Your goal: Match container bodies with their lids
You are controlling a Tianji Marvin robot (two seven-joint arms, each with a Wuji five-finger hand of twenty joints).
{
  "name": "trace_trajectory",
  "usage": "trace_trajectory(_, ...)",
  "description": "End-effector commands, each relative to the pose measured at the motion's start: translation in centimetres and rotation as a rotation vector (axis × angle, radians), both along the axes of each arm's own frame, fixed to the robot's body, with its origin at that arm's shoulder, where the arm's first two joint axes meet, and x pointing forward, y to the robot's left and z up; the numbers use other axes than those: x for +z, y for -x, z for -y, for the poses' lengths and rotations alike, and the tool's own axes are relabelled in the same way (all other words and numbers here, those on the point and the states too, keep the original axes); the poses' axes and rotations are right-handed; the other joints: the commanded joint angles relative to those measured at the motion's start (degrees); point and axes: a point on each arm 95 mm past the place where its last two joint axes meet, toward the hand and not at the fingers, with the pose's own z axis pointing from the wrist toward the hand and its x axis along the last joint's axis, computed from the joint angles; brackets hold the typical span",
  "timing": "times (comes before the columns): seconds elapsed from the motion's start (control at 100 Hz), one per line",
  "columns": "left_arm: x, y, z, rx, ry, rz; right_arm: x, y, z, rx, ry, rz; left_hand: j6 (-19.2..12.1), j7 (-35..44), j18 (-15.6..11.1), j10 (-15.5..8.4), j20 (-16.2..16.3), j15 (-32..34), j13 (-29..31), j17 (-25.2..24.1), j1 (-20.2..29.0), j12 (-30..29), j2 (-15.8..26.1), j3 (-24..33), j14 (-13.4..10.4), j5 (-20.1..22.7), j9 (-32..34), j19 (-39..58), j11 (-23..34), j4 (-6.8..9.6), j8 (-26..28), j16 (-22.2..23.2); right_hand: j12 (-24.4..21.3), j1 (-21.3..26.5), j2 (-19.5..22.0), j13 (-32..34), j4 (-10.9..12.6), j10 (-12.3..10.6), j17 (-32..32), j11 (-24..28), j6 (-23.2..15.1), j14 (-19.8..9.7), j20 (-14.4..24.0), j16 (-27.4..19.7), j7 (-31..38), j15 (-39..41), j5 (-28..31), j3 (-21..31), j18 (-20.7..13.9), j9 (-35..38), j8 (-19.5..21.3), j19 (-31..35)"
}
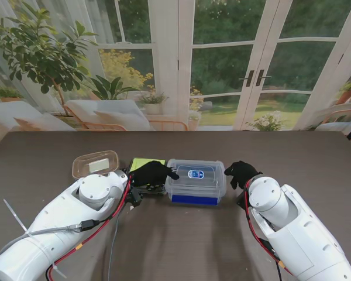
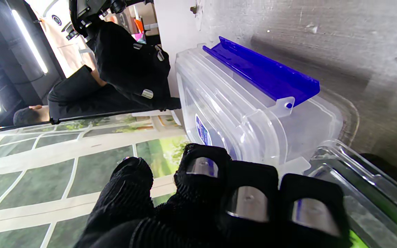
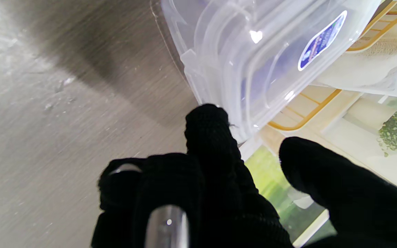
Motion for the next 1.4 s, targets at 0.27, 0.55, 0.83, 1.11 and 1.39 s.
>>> trace_trajectory(0.27,-0.1,0.5,0.1,-0.022,0.000,-0.011,-0.1,0.8,-0.1,0.010,-0.002,-0.010,0.12,-0.33,0.56,1.29,-0.43,1.27,1.64,1.84,-1.08,-0.62,2.20,-1.17,0.69,0.81,0.97,13.62,0.02,0.30,0.19,-0.30,-0.86,-2.23,0.66,0.67,-1.21,5.09,32.73,-0.17,-0.69,-1.89,-1.33,-0.23,1.98,1.62,-2.02,-0.99,1.01,3.27,1.01,12.37)
trace_trajectory(0.55,-0.2,0.6,0.0,-0.023,0.002,-0.006,1.1,1.4,-0.6,0.036,-0.006,0.094,-0.11,-0.41,1.37,1.63,-0.75,0.80,1.61,1.73,-1.05,-0.65,2.24,-1.18,1.16,0.59,0.95,12.85,-0.58,0.30,0.16,-0.30,-1.05,-2.14,-0.34,0.65,-1.21,4.98,32.75,-0.08,-2.77,-1.58,-1.07,-0.01,3.26,2.10,4.58,-0.15,1.29,4.64,1.23,12.80)
trace_trajectory(0.83,-0.4,1.3,0.0,-0.026,0.007,0.010,0.5,2.7,-1.7,0.099,-0.061,0.118,-0.36,-0.26,1.85,1.84,-0.91,0.38,1.60,1.72,-1.15,-0.52,2.26,-1.20,1.55,0.96,0.96,12.69,-1.03,0.30,0.21,-0.23,-0.90,-2.19,-0.87,0.62,-1.29,4.89,32.75,-0.33,-4.20,-1.12,-1.00,0.10,7.01,2.27,13.89,0.71,1.39,5.73,2.46,12.81)
trace_trajectory(1.11,-1.2,2.4,0.1,-0.035,0.013,0.008,-0.6,4.2,-1.7,0.095,-0.068,0.089,-0.54,-0.15,1.98,2.17,-0.99,-0.20,1.59,1.70,-1.19,-0.47,2.27,-1.19,2.07,1.24,0.98,12.58,-1.65,0.31,0.25,-0.17,-0.63,-2.02,-0.75,0.62,-1.41,5.00,32.73,-0.56,-4.01,-0.99,-0.98,0.10,6.87,2.21,13.28,0.65,1.55,5.81,2.38,12.76)
trace_trajectory(1.39,-1.6,3.1,0.0,-0.037,0.015,0.007,-1.0,5.1,-1.8,0.093,-0.072,0.080,-0.64,-0.16,2.29,2.35,-1.10,-0.59,1.59,1.67,-1.19,-0.39,2.24,-1.18,2.35,1.21,1.01,12.32,-2.06,0.31,0.25,-0.07,-0.49,-1.91,-0.72,0.62,-1.46,5.12,32.72,-0.69,-3.79,-0.89,-0.97,0.05,7.03,2.13,12.69,0.61,1.68,5.79,2.49,12.71)
